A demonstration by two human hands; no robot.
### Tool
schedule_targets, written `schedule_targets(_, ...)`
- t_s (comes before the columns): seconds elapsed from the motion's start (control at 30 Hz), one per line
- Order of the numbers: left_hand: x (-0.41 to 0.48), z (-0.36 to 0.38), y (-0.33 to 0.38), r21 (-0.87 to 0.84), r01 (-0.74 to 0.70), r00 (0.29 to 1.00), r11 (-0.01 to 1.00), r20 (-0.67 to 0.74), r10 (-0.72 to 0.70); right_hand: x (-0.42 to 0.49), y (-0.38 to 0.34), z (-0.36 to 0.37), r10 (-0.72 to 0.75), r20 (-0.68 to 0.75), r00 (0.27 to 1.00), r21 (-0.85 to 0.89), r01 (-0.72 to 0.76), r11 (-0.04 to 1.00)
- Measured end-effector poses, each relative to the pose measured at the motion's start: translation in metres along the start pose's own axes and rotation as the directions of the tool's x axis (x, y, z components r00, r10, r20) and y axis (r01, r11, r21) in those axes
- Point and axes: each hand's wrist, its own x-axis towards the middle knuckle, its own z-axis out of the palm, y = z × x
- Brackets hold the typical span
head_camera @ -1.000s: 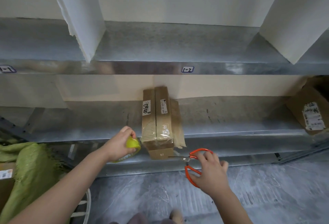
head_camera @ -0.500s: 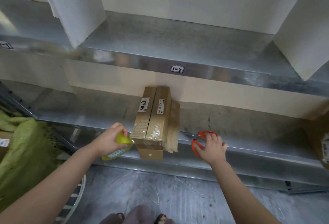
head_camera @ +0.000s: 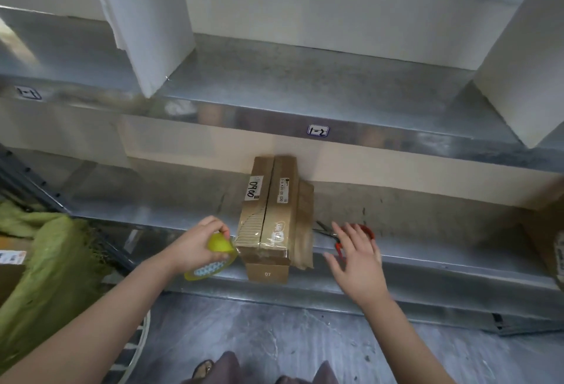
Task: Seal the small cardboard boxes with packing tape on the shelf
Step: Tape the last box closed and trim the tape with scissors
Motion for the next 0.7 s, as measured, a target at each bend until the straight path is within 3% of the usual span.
schedule_targets(0.1,0.004,-0.004,-0.006,-0.006,-0.049,0.999,0.999,0.023,0.049,-0.020,-0.052,0.004,-0.085,-0.078,0.993,0.052,0.089,0.995)
schedule_targets(0.17,0.006,-0.005,-0.010,-0.011,-0.064,0.997,0.998,0.043,0.065,-0.025,-0.084,0.014,-0.120,-0.058,0.991,0.063,0.123,0.990)
schedule_targets(0.33,0.012,-0.009,-0.019,-0.038,-0.113,0.990,0.993,0.079,0.116,-0.024,-0.132,0.038,-0.022,-0.018,1.000,0.067,0.023,0.997)
schedule_targets(0.47,0.018,-0.014,-0.028,-0.029,-0.201,0.978,0.979,0.046,0.202,-0.022,-0.150,0.051,-0.035,-0.146,0.989,0.045,0.042,0.998)
schedule_targets(0.6,0.023,-0.020,-0.036,-0.063,-0.255,0.966,0.965,0.027,0.257,-0.020,-0.143,0.061,0.023,-0.061,0.998,0.121,-0.015,0.993)
schedule_targets(0.7,0.027,-0.026,-0.046,-0.020,-0.310,0.946,0.950,0.095,0.311,-0.019,-0.137,0.065,0.015,-0.050,0.999,0.134,-0.008,0.991)
